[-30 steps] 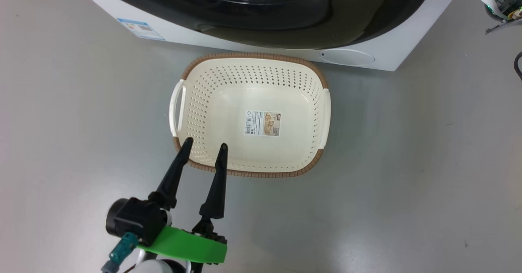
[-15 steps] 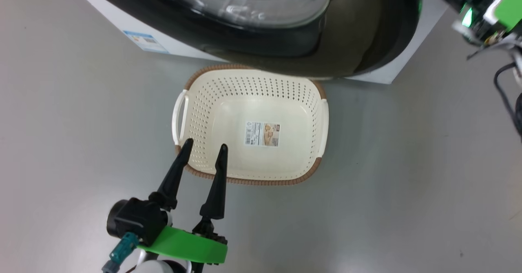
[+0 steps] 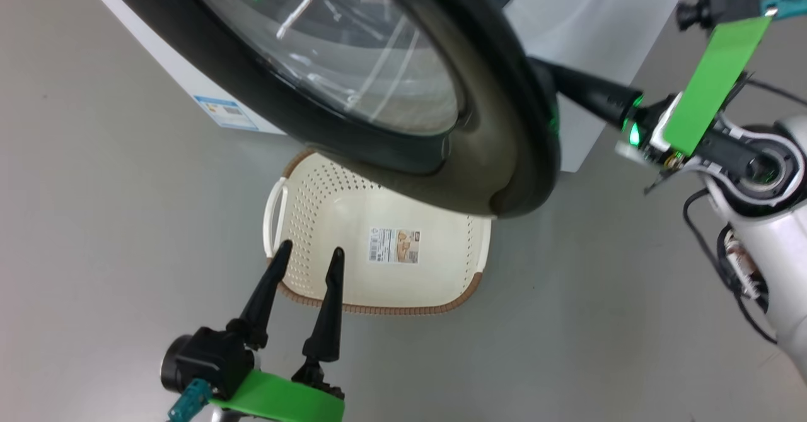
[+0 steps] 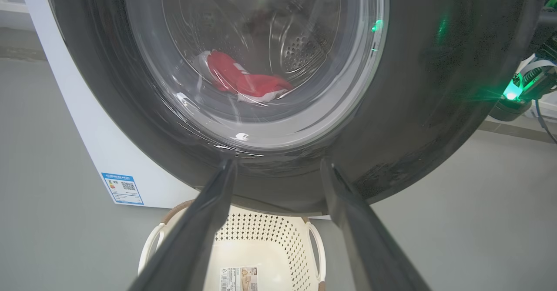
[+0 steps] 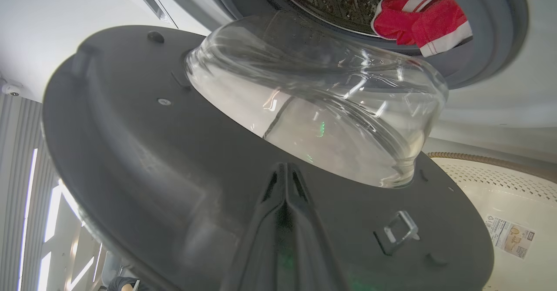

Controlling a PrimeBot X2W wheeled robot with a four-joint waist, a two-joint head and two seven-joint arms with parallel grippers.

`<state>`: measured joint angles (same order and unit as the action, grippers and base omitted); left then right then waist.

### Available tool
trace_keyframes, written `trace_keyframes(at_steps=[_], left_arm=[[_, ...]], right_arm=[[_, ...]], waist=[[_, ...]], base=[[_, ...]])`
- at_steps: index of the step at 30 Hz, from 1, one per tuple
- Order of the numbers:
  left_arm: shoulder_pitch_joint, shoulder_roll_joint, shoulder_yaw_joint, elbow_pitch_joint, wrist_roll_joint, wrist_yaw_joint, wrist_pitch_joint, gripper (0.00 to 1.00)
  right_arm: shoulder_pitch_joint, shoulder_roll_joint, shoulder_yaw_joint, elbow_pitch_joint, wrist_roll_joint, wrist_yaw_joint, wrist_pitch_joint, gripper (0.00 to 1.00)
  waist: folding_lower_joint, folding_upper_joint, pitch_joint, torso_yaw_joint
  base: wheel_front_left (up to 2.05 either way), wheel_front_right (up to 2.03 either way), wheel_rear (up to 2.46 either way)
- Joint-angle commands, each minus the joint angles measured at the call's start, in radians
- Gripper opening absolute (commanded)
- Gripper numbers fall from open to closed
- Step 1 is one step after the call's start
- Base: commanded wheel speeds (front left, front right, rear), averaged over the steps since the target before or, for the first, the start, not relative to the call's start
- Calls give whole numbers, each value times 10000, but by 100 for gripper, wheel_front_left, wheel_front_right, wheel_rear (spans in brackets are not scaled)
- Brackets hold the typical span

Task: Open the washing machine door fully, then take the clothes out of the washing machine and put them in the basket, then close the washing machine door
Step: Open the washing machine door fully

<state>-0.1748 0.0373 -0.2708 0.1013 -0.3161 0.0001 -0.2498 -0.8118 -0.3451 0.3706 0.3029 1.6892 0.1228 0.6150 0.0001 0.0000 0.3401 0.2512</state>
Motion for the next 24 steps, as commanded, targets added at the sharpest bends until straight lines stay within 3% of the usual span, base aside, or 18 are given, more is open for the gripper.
trace_keyframes(at_steps=[1, 24], left_arm=[[145, 129, 355, -191, 100, -23, -120, 100], [406, 129, 402, -354, 14, -45, -120, 100]], right_arm=[[343, 187, 107, -399, -117, 79, 124, 0], [1648, 1000, 155, -1126, -627, 79, 839, 0]], waist=[[-1, 0, -209, -77], [-1, 0, -551, 27]], base=[[0, 0, 0], [0, 0, 0]])
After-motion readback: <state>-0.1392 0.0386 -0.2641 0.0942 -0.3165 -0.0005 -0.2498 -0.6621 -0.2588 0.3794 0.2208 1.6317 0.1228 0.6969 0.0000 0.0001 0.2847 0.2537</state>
